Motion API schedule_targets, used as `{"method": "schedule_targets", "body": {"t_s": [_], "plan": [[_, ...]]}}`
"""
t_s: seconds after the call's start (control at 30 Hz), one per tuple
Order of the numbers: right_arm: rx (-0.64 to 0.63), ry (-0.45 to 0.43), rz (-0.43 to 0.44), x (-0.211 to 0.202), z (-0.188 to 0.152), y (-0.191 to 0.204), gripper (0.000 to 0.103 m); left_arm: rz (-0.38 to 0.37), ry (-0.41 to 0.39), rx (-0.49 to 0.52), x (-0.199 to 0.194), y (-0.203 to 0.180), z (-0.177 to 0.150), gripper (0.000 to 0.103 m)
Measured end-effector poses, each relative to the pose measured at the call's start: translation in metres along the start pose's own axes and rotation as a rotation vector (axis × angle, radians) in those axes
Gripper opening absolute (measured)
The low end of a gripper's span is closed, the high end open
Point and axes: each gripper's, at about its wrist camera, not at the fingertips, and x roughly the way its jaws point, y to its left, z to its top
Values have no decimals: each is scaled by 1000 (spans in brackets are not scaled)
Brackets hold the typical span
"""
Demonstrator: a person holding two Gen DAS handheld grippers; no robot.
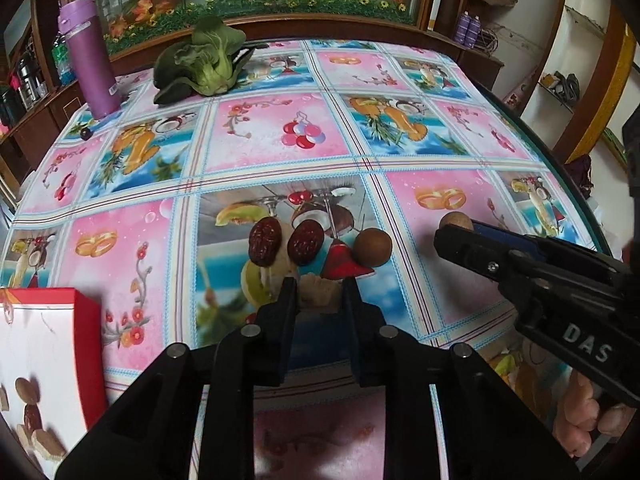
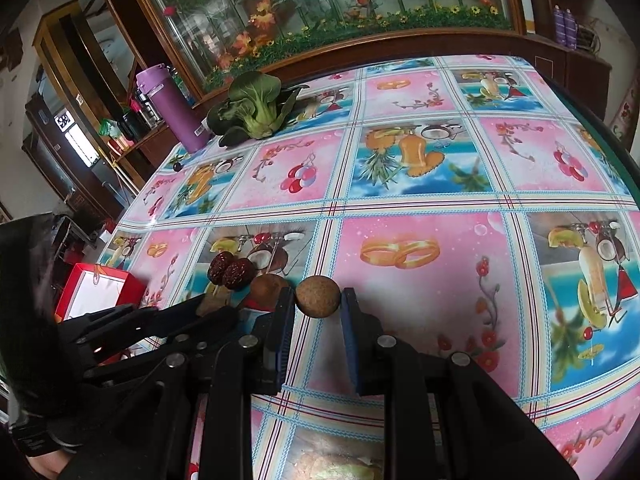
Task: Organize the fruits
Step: 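Carry the longan and cube over the tray and open both grippers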
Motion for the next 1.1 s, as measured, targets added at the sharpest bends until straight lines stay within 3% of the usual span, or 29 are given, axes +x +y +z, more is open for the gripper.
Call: {"method": "schedule_targets", "body": {"t_s": [0.27, 0.47, 0.8, 0.93, 1.1], "plan": [[-3, -53, 21, -7, -2, 4, 22, 0, -119, 4, -58, -7, -11, 24], [-49, -82, 68, -14, -10, 31, 22, 3, -190, -38, -103, 11, -28, 24], [-220, -35, 262, -14, -23, 165, 22, 172, -230, -189, -160, 109, -91, 25], [-278, -6, 288, -5, -29, 204, 22, 257, -219, -266, -173, 149, -121, 25], [-348, 65, 277, 20, -43, 246, 22, 268, -176, -302, -169, 172, -143, 25]]}}
